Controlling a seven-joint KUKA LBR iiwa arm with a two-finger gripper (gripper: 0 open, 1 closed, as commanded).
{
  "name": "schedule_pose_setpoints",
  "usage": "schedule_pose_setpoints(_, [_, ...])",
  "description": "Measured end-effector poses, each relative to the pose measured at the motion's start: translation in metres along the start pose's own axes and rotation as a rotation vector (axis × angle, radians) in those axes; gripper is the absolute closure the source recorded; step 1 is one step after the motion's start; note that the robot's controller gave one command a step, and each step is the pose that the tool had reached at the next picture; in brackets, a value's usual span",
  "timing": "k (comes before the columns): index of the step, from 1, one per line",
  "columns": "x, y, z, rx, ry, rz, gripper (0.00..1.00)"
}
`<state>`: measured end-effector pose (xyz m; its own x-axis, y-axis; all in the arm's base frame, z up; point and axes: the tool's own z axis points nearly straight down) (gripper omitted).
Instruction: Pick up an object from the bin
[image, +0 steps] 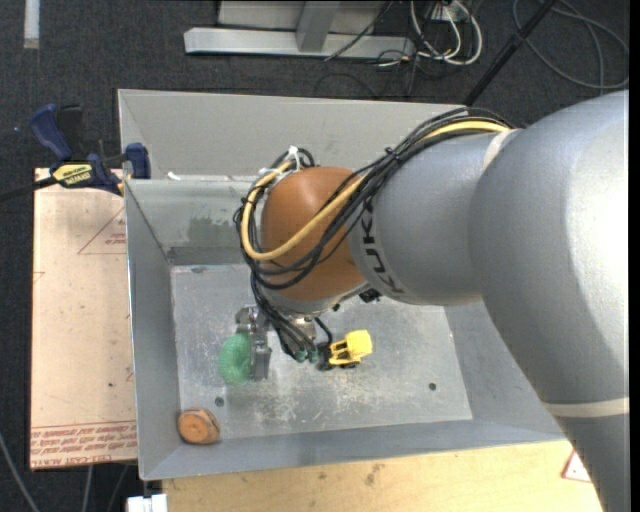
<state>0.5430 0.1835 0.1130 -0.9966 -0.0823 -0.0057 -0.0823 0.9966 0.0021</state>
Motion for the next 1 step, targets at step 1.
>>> schedule_pose_setpoints(1, [0.0196,0.0645,-0.1345,0.0,0.002,-0.077,1.0])
